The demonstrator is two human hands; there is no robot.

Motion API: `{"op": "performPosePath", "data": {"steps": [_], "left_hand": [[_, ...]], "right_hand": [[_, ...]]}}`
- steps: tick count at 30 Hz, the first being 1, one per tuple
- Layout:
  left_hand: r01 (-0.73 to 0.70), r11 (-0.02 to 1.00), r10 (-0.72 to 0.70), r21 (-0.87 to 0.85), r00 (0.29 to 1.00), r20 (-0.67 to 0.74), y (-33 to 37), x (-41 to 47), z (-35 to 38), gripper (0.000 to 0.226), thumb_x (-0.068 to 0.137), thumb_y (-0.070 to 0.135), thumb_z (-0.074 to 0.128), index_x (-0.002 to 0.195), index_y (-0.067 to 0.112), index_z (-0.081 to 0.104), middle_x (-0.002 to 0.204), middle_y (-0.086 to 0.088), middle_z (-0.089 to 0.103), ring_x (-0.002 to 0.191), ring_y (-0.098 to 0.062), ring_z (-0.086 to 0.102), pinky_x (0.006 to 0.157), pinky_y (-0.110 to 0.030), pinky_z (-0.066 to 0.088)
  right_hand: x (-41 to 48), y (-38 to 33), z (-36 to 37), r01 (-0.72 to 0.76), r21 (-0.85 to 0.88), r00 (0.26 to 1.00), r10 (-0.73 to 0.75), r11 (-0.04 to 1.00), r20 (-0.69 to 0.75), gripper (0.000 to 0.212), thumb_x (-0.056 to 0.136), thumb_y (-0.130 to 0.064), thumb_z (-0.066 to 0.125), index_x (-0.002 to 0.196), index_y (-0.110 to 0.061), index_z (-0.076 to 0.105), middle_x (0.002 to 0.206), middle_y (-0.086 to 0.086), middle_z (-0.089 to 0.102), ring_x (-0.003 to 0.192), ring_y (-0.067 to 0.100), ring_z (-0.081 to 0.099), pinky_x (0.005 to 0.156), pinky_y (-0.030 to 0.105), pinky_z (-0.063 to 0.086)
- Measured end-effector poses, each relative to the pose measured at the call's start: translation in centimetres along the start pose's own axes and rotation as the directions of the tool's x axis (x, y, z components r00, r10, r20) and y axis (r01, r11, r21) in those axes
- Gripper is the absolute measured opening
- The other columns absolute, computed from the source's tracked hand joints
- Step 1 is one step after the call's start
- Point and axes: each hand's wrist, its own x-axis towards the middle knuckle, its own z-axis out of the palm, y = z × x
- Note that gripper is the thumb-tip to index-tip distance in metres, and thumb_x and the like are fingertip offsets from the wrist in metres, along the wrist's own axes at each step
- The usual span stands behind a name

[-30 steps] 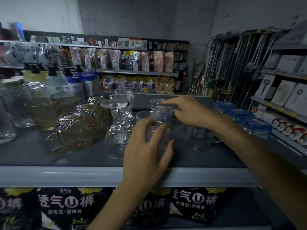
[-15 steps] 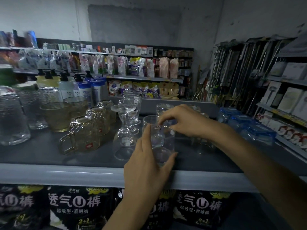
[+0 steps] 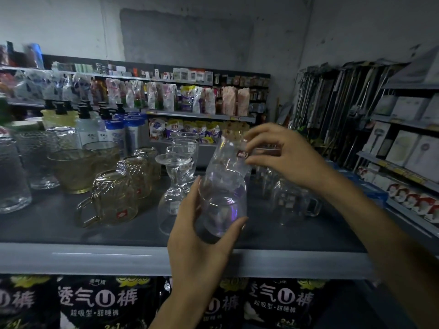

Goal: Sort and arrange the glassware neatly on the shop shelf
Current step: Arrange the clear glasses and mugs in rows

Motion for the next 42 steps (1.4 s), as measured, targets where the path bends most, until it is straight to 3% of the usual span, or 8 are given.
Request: {"op": "performPosePath", "data": {"steps": [3, 6, 12, 26, 33, 36, 38, 42], "left_hand": [[0.017, 0.983, -0.013, -0.185, 1.0, 0.024, 1.6, 0.3, -0.1, 0.09, 0.06, 0.024, 0.094, 0.142, 0.032, 0.057, 0.129, 0.021, 0.068, 0.121, 0.003, 0.063, 0.102, -0.022, 0.052], [0.009, 0.971, 0.004, -0.24, 0.999, 0.053, 2.7, 0.4, -0.1, 0.089, 0.059, 0.023, 0.093, 0.14, 0.033, 0.058, 0.126, 0.02, 0.07, 0.119, 0.001, 0.065, 0.102, -0.023, 0.052], [0.024, 0.95, -0.004, -0.312, 0.998, 0.063, 3.7, 0.4, 0.3, 0.076, 0.06, 0.021, 0.09, 0.128, 0.038, 0.064, 0.118, 0.027, 0.072, 0.113, 0.006, 0.066, 0.091, -0.009, 0.05], [0.073, 0.943, -0.038, -0.325, 0.993, 0.114, 3.2, 0.6, 0.5, 0.075, 0.058, 0.015, 0.089, 0.127, 0.032, 0.065, 0.113, 0.028, 0.073, 0.106, 0.012, 0.066, 0.081, -0.004, 0.05], [0.066, 0.966, -0.023, -0.249, 0.985, 0.173, 2.5, 0.2, 0.2, 0.079, 0.057, 0.024, 0.088, 0.129, 0.036, 0.061, 0.114, 0.035, 0.068, 0.106, 0.015, 0.064, 0.082, -0.002, 0.047], [0.069, 0.973, -0.025, -0.222, 0.98, 0.195, 2.5, -0.1, -0.3, 0.077, 0.057, 0.029, 0.088, 0.128, 0.04, 0.06, 0.115, 0.039, 0.066, 0.107, 0.017, 0.062, 0.083, -0.001, 0.046], [0.067, 0.977, -0.023, -0.205, 0.978, 0.209, 2.5, -0.5, -0.7, 0.078, 0.058, 0.03, 0.088, 0.129, 0.039, 0.06, 0.116, 0.038, 0.066, 0.108, 0.016, 0.062, 0.083, -0.001, 0.046], [0.065, 0.983, -0.022, -0.172, 0.97, 0.244, 2.2, -1.1, -1.3, 0.082, 0.058, 0.036, 0.089, 0.134, 0.04, 0.058, 0.121, 0.033, 0.066, 0.108, 0.012, 0.064, 0.078, -0.005, 0.05]], "right_hand": [[-1.2, 0.4, -0.2, -0.107, 0.425, 0.989, 0.14, 0.899, -0.047, 0.018, 0.091, -0.015, 0.072, 0.108, -0.021, 0.069, 0.131, 0.007, 0.063, 0.116, 0.025, 0.068, 0.097, 0.042, 0.057], [-2.7, 0.4, 1.1, -0.107, 0.848, 0.972, 0.234, 0.52, -0.021, 0.022, 0.095, -0.014, 0.062, 0.116, -0.022, 0.063, 0.126, 0.021, 0.061, 0.112, 0.036, 0.066, 0.091, 0.051, 0.057], [-4.3, -0.5, 2.7, -0.012, 1.0, 0.943, 0.333, 0.025, 0.003, 0.037, 0.108, -0.02, 0.045, 0.145, -0.025, 0.047, 0.149, 0.02, 0.053, 0.133, 0.044, 0.054, 0.103, 0.072, 0.043], [-4.6, -2.5, 3.3, 0.058, 0.963, 0.787, 0.605, -0.262, 0.117, 0.058, 0.094, -0.048, 0.068, 0.132, -0.004, 0.064, 0.126, 0.027, 0.067, 0.119, 0.044, 0.065, 0.109, 0.052, 0.048], [-5.0, -3.6, 1.4, -0.228, 0.97, 0.783, 0.575, -0.09, 0.237, 0.048, 0.099, -0.045, 0.06, 0.136, -0.014, 0.064, 0.131, 0.016, 0.069, 0.129, 0.031, 0.06, 0.115, 0.047, 0.037], [-4.7, -3.6, -0.2, -0.316, 0.949, 0.78, 0.562, -0.026, 0.275, 0.042, 0.096, -0.031, 0.058, 0.13, -0.008, 0.065, 0.133, 0.02, 0.067, 0.127, 0.033, 0.06, 0.102, 0.044, 0.048], [-4.0, -3.7, -1.1, -0.346, 0.93, 0.818, 0.524, 0.121, 0.237, 0.043, 0.095, -0.025, 0.056, 0.133, -0.005, 0.062, 0.137, 0.022, 0.063, 0.124, 0.035, 0.062, 0.094, 0.046, 0.052], [-2.1, -3.3, -2.0, -0.444, 0.617, 0.86, 0.502, 0.65, 0.09, 0.06, 0.083, -0.033, 0.078, 0.132, -0.005, 0.059, 0.129, 0.015, 0.068, 0.112, 0.029, 0.068, 0.093, 0.052, 0.059]]}}
